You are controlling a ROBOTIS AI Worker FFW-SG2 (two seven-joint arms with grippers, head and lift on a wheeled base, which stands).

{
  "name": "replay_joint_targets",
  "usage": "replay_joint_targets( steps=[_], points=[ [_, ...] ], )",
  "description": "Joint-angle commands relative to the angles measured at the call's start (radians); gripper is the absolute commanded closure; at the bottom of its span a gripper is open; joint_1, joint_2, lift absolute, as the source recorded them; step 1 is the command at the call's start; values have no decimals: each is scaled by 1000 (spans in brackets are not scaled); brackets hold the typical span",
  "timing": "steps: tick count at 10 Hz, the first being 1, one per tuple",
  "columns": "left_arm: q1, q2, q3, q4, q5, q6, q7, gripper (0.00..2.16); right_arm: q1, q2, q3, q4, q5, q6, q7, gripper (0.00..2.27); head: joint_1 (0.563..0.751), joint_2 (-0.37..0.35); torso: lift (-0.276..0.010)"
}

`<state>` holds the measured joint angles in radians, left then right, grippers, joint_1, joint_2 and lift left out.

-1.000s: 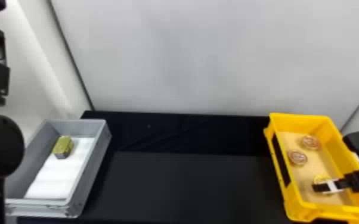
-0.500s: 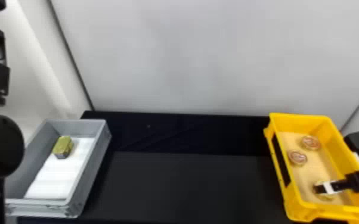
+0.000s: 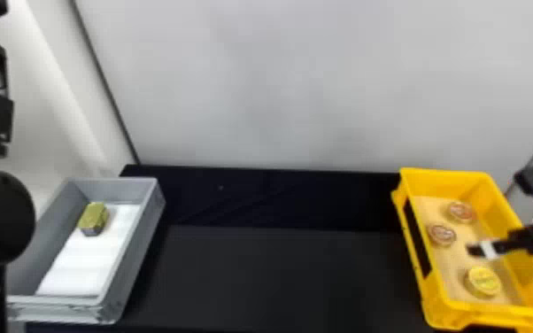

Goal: Pick up the round yellow can and place it in the yellow rectangular box

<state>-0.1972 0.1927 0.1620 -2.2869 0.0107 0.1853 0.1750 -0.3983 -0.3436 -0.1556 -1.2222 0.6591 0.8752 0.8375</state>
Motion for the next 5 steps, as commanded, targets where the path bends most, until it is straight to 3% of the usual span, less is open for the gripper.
replay_joint_targets(
  steps=[1,3,4,5],
  points=[
    [2,-1,4,-3,0,7,0,82,-8,-6,90,-379,118,153,16,32,694,54,-3],
    [2,1,8,-5,-2,10,0,82,-42,-3,130,-632,118,239,-99,42,694,54,-3],
    [5,1,10,-5,-2,10,0,82,-59,-5,131,-717,70,239,-196,45,694,54,-3],
    [8,2,15,-6,-2,10,0,82,-73,-5,128,-787,-21,214,-354,47,694,54,-3]
  ],
)
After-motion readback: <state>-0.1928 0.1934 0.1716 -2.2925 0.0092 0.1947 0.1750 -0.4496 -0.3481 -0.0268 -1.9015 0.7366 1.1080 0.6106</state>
